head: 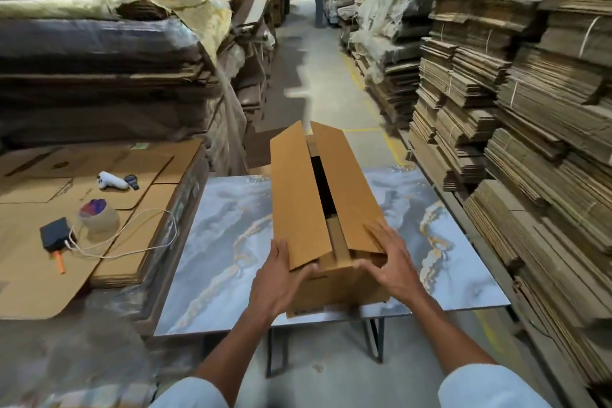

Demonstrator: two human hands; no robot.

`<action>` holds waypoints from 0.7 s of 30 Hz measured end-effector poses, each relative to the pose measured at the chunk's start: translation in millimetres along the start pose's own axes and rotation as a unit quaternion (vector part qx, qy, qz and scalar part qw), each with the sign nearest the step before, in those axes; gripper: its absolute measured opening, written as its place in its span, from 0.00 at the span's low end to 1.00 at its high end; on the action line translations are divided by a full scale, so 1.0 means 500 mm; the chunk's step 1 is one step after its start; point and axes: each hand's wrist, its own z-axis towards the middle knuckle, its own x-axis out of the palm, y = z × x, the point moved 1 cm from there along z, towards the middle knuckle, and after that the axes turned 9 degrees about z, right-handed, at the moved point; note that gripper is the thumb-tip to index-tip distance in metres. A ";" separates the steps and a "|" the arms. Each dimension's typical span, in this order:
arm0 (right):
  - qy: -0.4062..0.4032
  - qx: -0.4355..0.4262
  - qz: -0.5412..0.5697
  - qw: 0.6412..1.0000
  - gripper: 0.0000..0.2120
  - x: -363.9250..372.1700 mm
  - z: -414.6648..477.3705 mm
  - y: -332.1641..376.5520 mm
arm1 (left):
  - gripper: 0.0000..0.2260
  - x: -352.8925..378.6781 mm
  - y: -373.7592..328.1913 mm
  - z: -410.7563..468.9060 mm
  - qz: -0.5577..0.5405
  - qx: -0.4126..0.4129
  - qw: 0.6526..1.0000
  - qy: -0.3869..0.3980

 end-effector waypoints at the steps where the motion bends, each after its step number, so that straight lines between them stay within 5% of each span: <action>1: 0.018 -0.009 -0.052 0.998 0.39 0.005 0.001 -0.008 | 0.27 -0.011 0.002 -0.001 0.036 0.010 0.999 -0.021; 4: -0.090 0.037 -0.021 0.995 0.21 -0.012 0.000 0.020 | 0.15 -0.041 0.013 0.001 0.035 0.015 0.997 -0.061; 7: -0.257 0.110 0.117 0.953 0.29 -0.050 0.000 0.022 | 0.19 -0.041 0.033 0.001 -0.085 -0.047 0.993 -0.070; 13: -0.236 0.141 0.129 0.953 0.32 -0.051 -0.008 0.030 | 0.16 -0.047 0.000 -0.011 -0.109 -0.025 0.992 -0.058; 15: -0.297 0.090 0.054 0.949 0.20 -0.045 0.000 0.073 | 0.15 -0.045 -0.009 -0.011 -0.112 -0.024 0.993 -0.040; 17: -0.354 -0.069 -0.010 0.933 0.17 -0.044 0.013 0.155 | 0.14 -0.042 -0.019 -0.015 -0.073 -0.012 0.996 -0.045; 19: -0.269 -0.151 -0.026 0.951 0.14 -0.033 0.037 0.250 | 0.17 -0.036 -0.040 -0.028 -0.008 0.027 0.997 -0.074; 21: -0.088 -0.038 0.030 0.995 0.19 -0.007 0.085 0.320 | 0.17 -0.031 -0.070 -0.046 0.038 0.054 0.995 -0.073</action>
